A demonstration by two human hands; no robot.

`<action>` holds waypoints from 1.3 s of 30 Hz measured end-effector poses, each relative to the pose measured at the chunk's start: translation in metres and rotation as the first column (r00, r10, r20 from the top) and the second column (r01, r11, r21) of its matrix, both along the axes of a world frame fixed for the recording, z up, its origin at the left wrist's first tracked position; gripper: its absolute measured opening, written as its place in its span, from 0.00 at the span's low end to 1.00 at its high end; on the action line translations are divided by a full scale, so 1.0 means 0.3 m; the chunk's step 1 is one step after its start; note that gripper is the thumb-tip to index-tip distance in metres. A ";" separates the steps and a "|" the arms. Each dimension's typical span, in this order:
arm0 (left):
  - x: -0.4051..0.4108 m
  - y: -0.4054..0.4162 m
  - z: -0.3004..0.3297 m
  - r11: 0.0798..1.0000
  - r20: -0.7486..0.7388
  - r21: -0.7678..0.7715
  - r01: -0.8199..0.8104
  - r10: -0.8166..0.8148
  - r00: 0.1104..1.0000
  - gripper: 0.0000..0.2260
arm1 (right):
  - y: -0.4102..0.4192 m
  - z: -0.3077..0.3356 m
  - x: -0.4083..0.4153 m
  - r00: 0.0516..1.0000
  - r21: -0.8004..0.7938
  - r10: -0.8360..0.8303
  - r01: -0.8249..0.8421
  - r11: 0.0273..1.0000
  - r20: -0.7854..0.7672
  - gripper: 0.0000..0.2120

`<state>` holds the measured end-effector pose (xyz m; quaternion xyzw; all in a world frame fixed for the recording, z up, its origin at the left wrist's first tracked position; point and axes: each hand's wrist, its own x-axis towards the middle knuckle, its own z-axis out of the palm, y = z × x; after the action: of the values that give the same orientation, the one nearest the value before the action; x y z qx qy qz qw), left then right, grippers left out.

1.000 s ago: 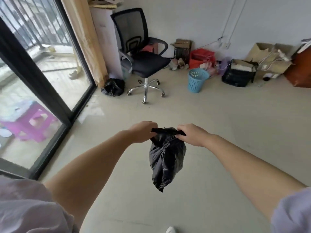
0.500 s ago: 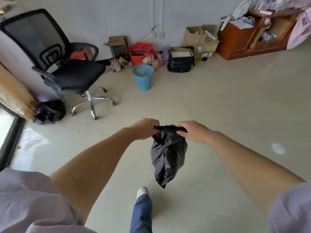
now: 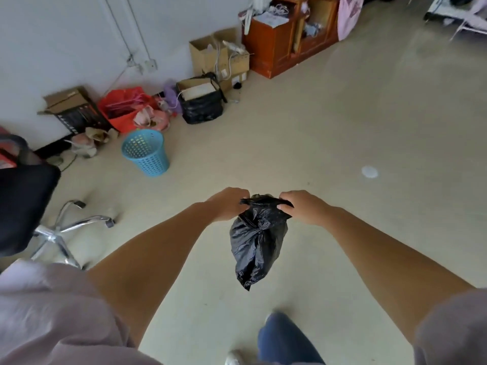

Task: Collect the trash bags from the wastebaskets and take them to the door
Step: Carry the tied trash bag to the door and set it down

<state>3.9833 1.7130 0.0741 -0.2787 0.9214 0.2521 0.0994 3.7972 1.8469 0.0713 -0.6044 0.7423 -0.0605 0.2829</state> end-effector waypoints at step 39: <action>-2.846 -1.676 0.086 0.891 -0.088 0.027 0.453 -0.450 0.889 0.06 | -1.453 0.093 -2.599 0.917 -0.027 -0.389 0.388 0.921 -0.087 0.10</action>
<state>3.1294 1.2103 0.0999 -0.0445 0.9579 0.2545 0.1254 3.0174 1.4111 0.0992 -0.4483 0.8593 -0.0913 0.2287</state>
